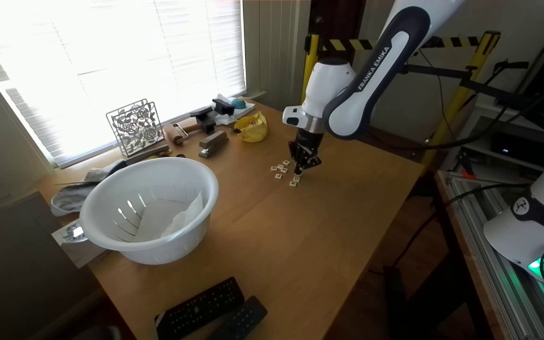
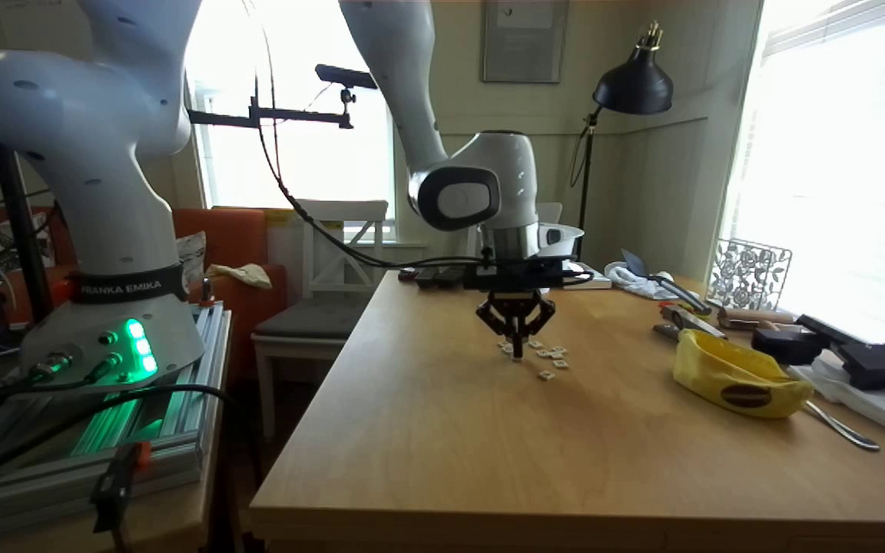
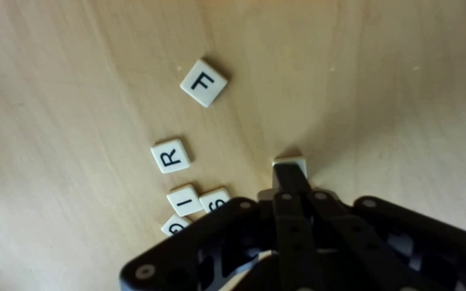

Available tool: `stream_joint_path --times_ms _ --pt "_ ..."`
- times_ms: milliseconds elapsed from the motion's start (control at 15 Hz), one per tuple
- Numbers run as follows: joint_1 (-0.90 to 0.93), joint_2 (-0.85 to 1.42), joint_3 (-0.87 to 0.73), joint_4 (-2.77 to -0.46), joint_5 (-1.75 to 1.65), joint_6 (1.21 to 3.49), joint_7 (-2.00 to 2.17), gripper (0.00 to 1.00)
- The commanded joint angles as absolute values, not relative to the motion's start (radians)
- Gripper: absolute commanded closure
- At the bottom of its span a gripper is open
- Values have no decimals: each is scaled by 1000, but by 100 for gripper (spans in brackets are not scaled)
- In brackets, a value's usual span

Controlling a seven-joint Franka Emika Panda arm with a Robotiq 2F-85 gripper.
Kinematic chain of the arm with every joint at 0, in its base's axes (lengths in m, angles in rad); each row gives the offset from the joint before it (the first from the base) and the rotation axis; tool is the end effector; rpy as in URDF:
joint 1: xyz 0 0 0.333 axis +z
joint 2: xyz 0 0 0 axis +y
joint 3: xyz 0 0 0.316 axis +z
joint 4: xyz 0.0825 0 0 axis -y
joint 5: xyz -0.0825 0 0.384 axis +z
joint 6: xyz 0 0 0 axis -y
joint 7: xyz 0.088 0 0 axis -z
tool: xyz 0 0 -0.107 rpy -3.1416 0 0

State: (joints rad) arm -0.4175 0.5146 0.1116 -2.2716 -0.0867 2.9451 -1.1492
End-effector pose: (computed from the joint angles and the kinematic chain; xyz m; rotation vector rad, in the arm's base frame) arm 0.5198 -0.1556 0.1464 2.7384 1.3366 0.2171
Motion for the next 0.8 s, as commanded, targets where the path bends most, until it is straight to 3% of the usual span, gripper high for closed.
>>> stream_joint_path --times_ms 0,733 --pt "-444 532 129 -2301 -95 2960 -1195 100" --pt "-641 504 310 -2328 10 2964 -1312 100"
